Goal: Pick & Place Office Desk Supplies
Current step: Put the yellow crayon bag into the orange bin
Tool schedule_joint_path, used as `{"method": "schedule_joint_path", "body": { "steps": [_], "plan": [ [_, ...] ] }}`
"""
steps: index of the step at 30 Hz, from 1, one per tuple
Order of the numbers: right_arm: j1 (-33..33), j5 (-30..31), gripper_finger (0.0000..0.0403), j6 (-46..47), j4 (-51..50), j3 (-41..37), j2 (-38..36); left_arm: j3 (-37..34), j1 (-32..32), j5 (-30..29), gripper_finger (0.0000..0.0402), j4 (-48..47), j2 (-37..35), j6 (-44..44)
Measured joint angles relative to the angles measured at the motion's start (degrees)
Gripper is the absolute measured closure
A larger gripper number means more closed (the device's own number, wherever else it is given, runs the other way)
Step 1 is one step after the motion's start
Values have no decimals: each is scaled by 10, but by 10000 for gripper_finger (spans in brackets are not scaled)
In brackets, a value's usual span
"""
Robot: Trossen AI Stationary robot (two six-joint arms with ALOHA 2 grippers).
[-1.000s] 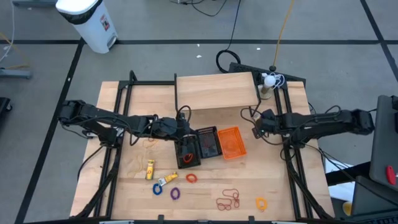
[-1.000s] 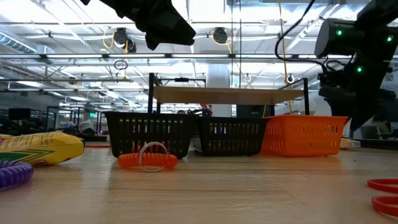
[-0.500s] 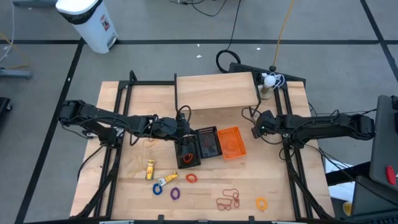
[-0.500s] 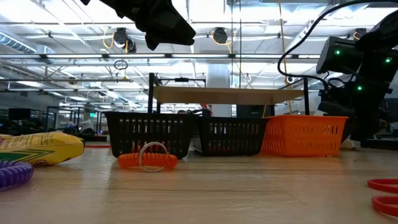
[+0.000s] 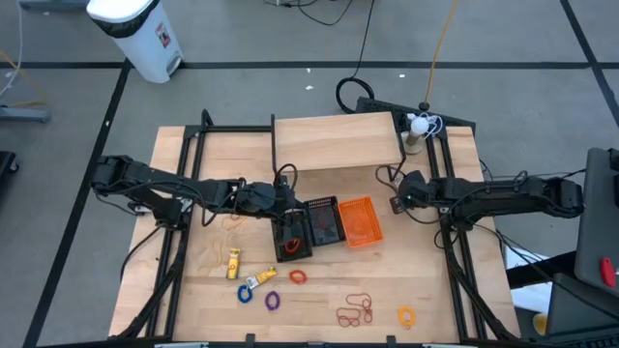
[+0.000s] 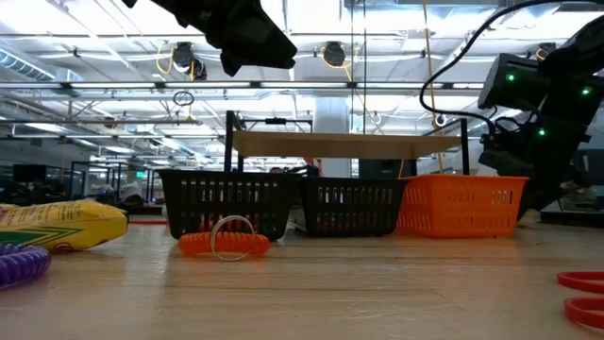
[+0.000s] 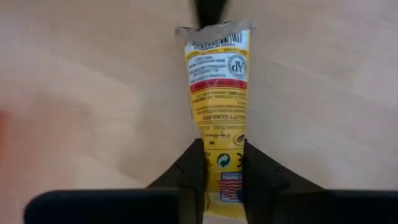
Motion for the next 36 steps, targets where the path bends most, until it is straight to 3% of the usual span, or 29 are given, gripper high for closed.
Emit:
{"method": "schedule_joint_path", "body": {
  "steps": [4, 11, 16, 23, 36],
  "plan": [
    [0, -53, 349, 6, 15, 0, -6, 0, 0, 0, 277, 0, 0, 0],
    [1, -81, 349, 2, -48, 15, -55, 0, 0, 0, 277, -3, 0, 0],
    [7, -66, 349, -10, -62, 34, -110, 0, 0, -1, 277, -3, 0, 2],
    [69, -54, 349, -36, 64, 41, -160, 0, 0, -2, 277, 0, 0, 9],
    [221, -39, 349, -119, 322, 42, -154, 0, 0, -11, 277, 22, 0, 61]
  ]
}}
